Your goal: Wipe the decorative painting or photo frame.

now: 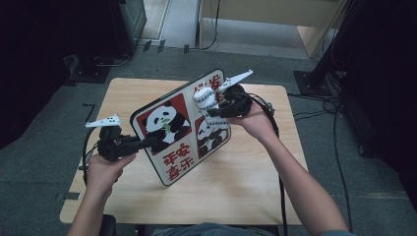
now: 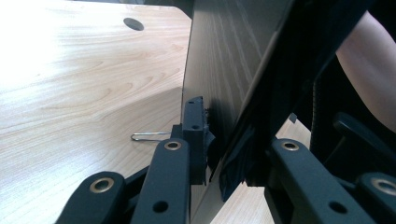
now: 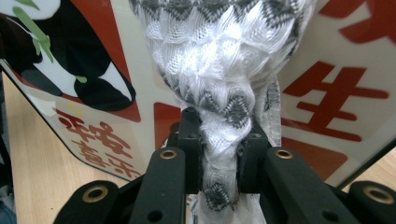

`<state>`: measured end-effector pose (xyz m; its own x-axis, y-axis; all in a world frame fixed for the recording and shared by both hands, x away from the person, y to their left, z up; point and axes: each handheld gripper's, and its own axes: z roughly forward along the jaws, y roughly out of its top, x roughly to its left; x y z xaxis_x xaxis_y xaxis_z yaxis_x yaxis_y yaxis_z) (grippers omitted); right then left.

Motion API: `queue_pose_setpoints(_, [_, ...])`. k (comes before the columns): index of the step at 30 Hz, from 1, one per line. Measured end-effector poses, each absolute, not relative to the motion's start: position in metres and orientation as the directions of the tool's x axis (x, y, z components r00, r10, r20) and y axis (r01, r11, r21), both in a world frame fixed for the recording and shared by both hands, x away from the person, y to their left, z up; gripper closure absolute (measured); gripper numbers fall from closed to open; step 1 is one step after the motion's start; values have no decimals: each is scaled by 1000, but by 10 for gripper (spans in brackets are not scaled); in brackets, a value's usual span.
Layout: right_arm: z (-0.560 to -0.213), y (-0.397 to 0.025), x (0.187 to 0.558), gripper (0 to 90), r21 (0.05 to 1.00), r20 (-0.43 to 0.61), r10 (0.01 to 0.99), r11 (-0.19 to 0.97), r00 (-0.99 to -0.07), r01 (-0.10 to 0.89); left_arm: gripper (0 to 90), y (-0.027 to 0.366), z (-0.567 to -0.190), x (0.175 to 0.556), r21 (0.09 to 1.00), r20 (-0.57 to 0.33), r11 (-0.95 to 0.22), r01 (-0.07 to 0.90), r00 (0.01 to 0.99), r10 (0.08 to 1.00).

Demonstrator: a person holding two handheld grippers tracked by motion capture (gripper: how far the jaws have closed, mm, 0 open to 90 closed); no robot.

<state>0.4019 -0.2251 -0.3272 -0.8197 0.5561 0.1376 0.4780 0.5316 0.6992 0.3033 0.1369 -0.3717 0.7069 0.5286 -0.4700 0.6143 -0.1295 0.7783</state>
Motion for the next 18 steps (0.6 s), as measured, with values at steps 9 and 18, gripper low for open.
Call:
queue_pose_setpoints(9, [-340, -227, 399, 770, 697, 148, 553, 530, -820, 483, 762, 137, -372, 303, 777, -473, -129, 616, 707, 526])
queue_pose_setpoints(18, [-350, -227, 398, 765, 691, 161, 552, 528, -818, 493, 760, 136, -372, 303, 777, -473, -129, 616, 707, 526])
